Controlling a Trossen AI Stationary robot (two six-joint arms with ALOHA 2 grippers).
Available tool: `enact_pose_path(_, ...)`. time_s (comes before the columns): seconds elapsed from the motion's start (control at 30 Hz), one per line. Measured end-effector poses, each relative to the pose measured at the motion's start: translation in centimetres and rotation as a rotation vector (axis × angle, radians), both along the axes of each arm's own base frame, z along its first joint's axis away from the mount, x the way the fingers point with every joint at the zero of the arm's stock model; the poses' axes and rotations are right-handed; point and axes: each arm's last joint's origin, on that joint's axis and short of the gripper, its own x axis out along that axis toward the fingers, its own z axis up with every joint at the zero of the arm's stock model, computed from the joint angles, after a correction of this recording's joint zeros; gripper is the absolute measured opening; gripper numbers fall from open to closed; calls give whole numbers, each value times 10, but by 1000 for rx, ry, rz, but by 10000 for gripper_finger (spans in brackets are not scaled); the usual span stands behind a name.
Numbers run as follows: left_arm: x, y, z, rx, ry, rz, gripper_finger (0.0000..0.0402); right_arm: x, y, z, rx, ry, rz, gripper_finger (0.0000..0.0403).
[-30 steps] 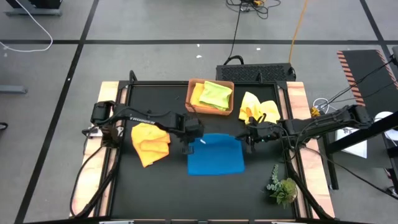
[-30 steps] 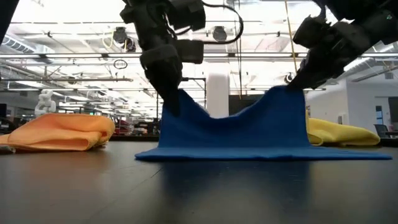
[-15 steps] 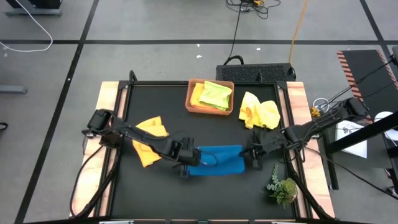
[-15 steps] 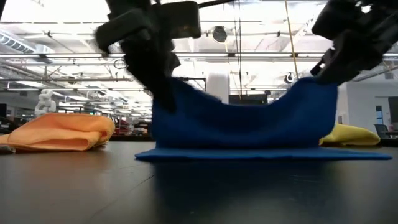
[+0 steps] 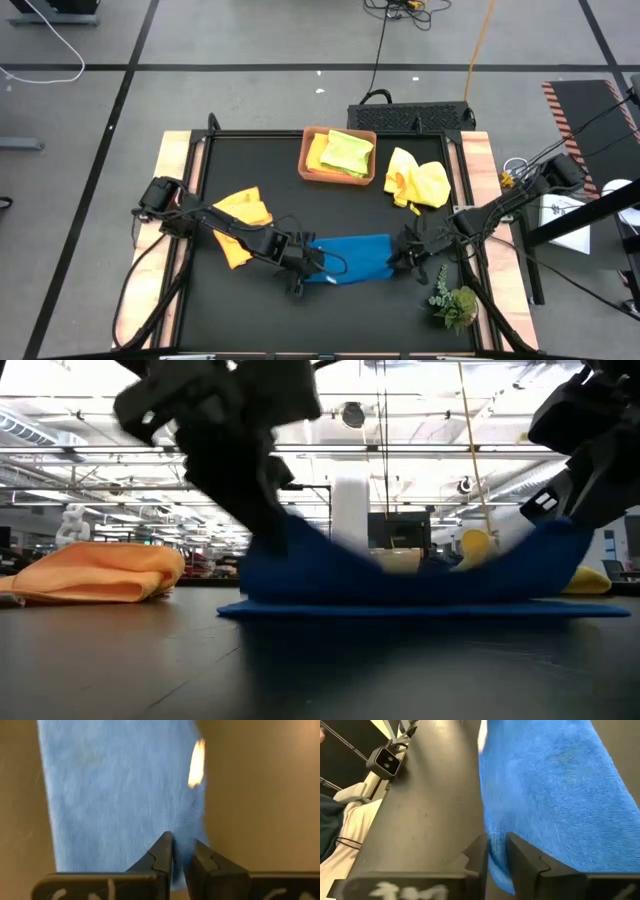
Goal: Fold microfiber towels
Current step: Fold the blue microfiber towel
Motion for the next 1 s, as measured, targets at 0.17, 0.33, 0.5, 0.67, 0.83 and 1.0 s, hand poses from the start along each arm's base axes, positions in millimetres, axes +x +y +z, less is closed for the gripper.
enact_pose_path(0.17, 2, -2, 4, -54, -24, -20, 68, 0, 0, 0, 3, 1, 21, 101)
enact_pose_path(0.33, 2, -1, 5, -55, -24, -6, 89, 0, -1, 0, -14, -9, 28, 125)
enact_pose_path(0.5, 7, 8, 7, -5, -76, 73, 94, 4, -11, 0, -113, -38, -82, 127)
enact_pose_path(0.67, 24, 9, 22, -42, -309, 70, 93, 8, -19, 1, -148, -61, -132, 127)
enact_pose_path(0.83, 36, 22, 33, 83, -463, -49, 93, 11, -31, 1, -84, -37, -173, 127)
enact_pose_path(1.0, 46, 69, 35, 65, -489, 4, 93, 13, -41, 1, -29, -19, -205, 127)
